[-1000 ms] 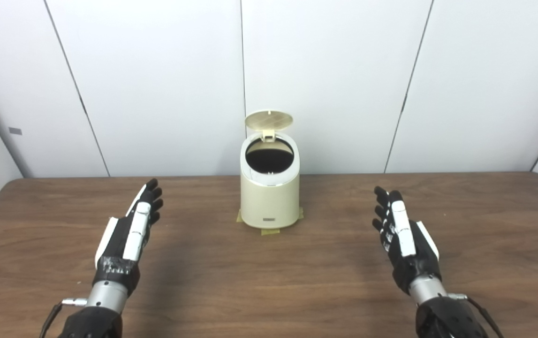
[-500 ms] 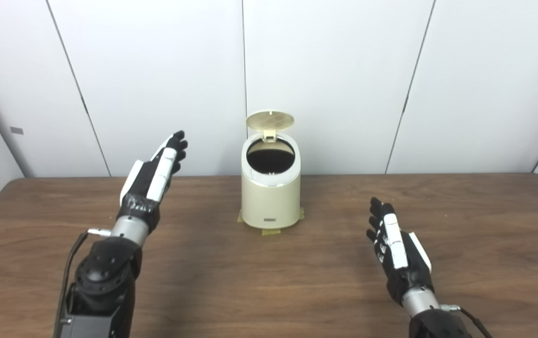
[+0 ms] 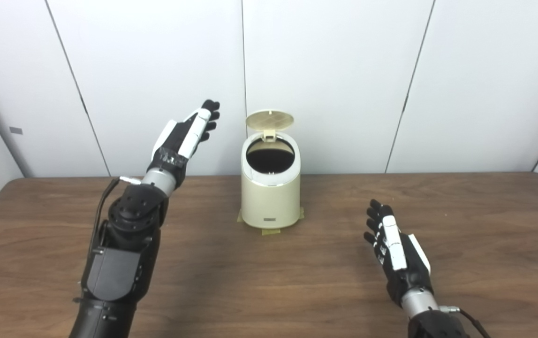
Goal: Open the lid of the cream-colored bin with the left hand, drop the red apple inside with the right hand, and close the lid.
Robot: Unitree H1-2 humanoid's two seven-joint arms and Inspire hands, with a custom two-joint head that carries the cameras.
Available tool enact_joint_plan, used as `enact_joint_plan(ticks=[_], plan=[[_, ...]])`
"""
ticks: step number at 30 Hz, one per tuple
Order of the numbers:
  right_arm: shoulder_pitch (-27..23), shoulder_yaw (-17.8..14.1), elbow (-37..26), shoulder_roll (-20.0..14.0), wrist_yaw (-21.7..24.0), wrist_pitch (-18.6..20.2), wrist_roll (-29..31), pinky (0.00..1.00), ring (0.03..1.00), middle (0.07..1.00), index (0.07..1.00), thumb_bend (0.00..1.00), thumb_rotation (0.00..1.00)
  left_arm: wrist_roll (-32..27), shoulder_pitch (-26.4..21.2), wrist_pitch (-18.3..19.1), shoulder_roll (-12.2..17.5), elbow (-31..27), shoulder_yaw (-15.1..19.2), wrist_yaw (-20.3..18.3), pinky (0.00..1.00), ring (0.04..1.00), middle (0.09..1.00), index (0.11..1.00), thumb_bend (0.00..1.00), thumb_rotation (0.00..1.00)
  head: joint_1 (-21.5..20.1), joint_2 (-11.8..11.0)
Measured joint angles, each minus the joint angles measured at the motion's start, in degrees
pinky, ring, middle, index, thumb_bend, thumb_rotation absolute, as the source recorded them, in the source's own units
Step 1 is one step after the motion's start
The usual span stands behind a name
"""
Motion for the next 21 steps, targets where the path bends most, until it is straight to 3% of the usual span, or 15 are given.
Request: enact_joint_plan(ticks=[8,16,21], plan=[[0.0,0.4,0.6,-0.1,0.0,0.0,-0.1,0.93,0.963,0.952,0.959,0.54,1.00,4.2,-5.6,-3.0,1.0,7.0,-3.7,-1.7,0.95,0.929,0.915,0.923,0.58,1.00,-0.3,-0.4],[0.0,0.9,1.9,-0.1,0.0,-0.8,-0.1,0.91,0.949,0.943,0.964,0.54,1.00,7.1,-8.6,-6.2,1.8,9.8,-6.2,-2.6,0.94,0.921,0.914,0.895,0.57,1.00,-0.4,-0.7],[0.0,1.3,1.9,-0.2,0.0,-0.9,-0.9,0.89,0.934,0.931,0.961,0.55,1.00,9.4,-9.8,-6.9,1.8,11.2,-7.8,-2.9,0.93,0.902,0.862,0.872,0.56,1.00,-0.3,-0.7]])
